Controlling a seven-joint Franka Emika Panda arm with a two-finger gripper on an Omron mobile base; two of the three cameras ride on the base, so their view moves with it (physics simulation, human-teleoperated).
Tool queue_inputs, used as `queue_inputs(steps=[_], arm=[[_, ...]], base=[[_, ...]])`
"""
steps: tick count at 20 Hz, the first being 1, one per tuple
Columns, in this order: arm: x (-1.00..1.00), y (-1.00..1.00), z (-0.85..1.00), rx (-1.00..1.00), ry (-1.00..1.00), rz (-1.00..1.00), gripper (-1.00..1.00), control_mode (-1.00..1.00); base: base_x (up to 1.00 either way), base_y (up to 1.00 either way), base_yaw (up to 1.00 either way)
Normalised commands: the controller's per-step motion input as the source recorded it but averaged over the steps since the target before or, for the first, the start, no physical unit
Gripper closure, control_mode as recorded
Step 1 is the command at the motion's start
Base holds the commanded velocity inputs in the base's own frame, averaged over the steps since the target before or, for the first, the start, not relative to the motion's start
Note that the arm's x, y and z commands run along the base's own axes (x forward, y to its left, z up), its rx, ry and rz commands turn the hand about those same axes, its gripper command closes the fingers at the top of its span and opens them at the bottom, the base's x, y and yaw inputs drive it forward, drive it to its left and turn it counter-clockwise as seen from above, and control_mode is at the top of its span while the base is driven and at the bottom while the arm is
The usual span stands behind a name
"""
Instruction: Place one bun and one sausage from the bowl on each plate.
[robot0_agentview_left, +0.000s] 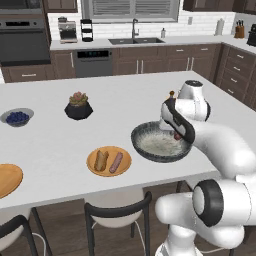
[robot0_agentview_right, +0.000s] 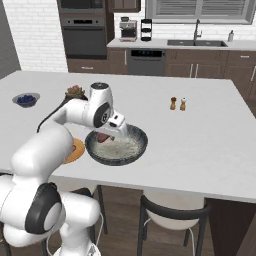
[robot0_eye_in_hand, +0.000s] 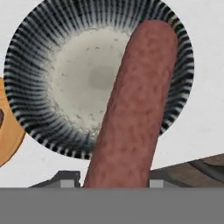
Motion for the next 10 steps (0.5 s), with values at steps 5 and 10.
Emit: queue_inputs(steps=[5,10], arm=[[-0.89,0.40,0.14,-0.24,0.14,0.36,1.00,-1.00],[-0.96,0.05,-0.35,0.01,0.03,0.11,1.00,-1.00]], base=[[0.00,0.00,0.00],[0.00,0.00,0.00]])
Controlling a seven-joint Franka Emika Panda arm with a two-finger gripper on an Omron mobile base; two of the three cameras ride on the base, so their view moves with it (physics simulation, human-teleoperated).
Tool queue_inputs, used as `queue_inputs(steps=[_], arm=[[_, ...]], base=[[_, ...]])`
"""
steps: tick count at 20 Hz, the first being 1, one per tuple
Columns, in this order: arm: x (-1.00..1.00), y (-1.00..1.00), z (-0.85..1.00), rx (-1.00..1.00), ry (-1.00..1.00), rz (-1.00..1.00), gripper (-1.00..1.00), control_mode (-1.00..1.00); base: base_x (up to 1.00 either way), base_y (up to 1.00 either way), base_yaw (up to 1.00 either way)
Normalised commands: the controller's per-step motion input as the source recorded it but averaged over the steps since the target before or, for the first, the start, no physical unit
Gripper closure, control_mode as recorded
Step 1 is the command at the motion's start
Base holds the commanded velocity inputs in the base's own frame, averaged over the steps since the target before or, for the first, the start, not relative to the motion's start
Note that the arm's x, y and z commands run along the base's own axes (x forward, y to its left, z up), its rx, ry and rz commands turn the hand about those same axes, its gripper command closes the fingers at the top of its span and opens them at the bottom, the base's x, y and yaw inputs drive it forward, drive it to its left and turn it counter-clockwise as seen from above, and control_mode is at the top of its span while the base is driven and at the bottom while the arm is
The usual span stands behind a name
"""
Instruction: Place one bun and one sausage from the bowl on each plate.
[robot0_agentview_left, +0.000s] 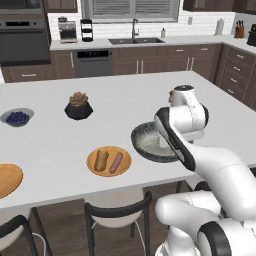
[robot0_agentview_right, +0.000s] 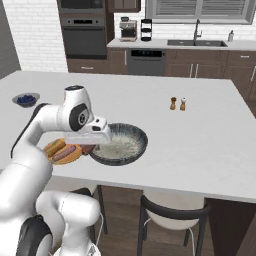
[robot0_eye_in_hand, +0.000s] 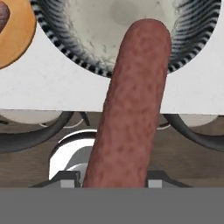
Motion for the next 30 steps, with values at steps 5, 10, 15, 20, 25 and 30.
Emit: queue_inputs(steps=[5,10,15,20,25,30], arm=[[-0.24,0.02,-0.23,0.04,0.00,0.00,1.00,-1.00],[0.00,0.22,-0.09,0.00,0.00,0.00,1.00,-1.00],[0.00,0.00,0.00,0.00,0.00,0.00,1.00,1.00],[0.00,0.00,0.00,0.00,0.00,0.00,1.00,1.00],[0.00,0.00,0.00,0.00,0.00,0.00,1.00,1.00],[0.00,0.00,0.00,0.00,0.00,0.00,1.00,1.00]], base=[[0.00,0.00,0.00],[0.00,0.00,0.00],[0.00,0.96,0.00],[-0.02,1.00,0.00],[-0.07,1.00,0.00],[-0.79,0.77,0.00]])
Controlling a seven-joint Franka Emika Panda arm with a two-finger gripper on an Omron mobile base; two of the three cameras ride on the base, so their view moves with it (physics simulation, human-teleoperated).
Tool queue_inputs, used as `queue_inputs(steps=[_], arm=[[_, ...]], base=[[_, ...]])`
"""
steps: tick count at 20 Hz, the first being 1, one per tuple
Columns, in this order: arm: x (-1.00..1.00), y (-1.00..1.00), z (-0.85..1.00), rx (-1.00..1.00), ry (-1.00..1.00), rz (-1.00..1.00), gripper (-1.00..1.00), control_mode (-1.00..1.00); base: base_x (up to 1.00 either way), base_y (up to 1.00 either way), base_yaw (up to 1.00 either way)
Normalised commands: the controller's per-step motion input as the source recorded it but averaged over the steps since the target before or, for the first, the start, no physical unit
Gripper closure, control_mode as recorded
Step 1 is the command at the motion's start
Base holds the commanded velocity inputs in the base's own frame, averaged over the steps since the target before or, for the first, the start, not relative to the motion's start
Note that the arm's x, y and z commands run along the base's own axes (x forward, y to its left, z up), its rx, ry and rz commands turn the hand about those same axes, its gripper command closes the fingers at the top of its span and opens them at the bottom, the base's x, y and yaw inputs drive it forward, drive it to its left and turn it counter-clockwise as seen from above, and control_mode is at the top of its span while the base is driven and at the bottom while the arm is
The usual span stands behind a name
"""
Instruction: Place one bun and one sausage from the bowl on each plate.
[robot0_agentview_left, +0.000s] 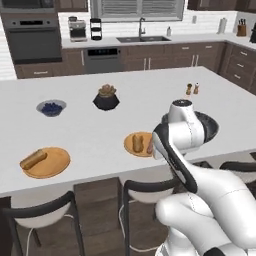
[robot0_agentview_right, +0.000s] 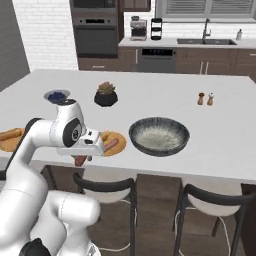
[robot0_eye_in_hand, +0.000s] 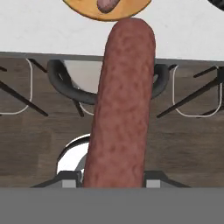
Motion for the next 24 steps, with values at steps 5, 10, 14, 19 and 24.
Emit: queue_inputs(steps=[5,10,14,19,24], arm=[[0.00,0.00,0.00,0.00,0.00,0.00,1.00,1.00],[0.00,0.00,0.00,0.00,0.00,0.00,1.00,1.00],[0.00,0.00,0.00,0.00,0.00,0.00,1.00,1.00],[0.00,0.00,0.00,0.00,0.00,0.00,1.00,1.00],[0.00,0.00,0.00,0.00,0.00,0.00,1.00,1.00]], base=[[-0.14,0.94,0.00],[0.00,0.98,0.00],[0.00,0.92,0.00],[0.01,0.87,0.00],[0.42,0.41,-0.03]])
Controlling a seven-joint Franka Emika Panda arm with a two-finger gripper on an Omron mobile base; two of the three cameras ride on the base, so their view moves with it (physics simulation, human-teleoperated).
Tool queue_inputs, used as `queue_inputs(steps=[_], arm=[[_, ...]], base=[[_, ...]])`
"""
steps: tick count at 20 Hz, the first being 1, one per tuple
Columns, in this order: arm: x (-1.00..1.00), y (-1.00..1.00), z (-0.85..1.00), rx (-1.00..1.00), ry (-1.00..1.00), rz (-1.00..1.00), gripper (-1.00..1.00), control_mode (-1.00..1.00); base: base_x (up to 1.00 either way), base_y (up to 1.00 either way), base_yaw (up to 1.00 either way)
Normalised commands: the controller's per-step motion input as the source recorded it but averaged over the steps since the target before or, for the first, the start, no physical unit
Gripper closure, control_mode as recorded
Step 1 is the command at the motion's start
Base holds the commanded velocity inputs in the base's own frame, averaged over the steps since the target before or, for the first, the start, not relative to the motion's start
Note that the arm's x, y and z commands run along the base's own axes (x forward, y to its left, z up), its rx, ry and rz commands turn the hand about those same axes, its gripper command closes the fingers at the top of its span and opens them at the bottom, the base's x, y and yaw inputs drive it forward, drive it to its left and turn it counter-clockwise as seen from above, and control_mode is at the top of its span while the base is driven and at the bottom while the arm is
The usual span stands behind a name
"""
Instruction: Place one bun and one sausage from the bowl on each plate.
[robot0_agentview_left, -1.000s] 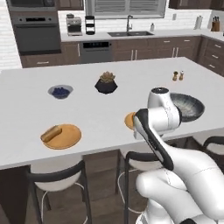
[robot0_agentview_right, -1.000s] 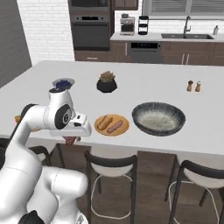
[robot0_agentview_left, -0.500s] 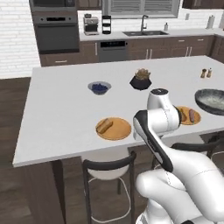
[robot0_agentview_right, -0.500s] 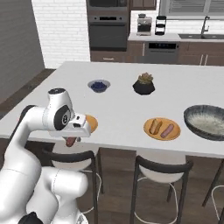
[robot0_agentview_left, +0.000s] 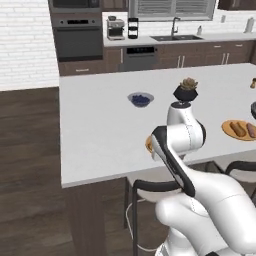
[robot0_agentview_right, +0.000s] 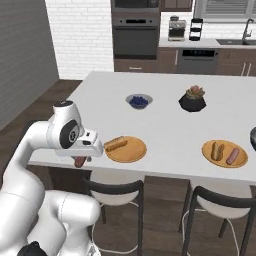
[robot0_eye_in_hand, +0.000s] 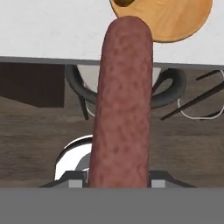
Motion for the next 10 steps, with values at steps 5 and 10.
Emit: queue_inputs(steps=[5,10], arm=[[0.00,0.00,0.00,0.00,0.00,0.00,1.00,1.00],[0.00,0.00,0.00,0.00,0.00,0.00,1.00,1.00]], base=[[0.60,0.19,0.00],[0.66,0.29,0.00]])
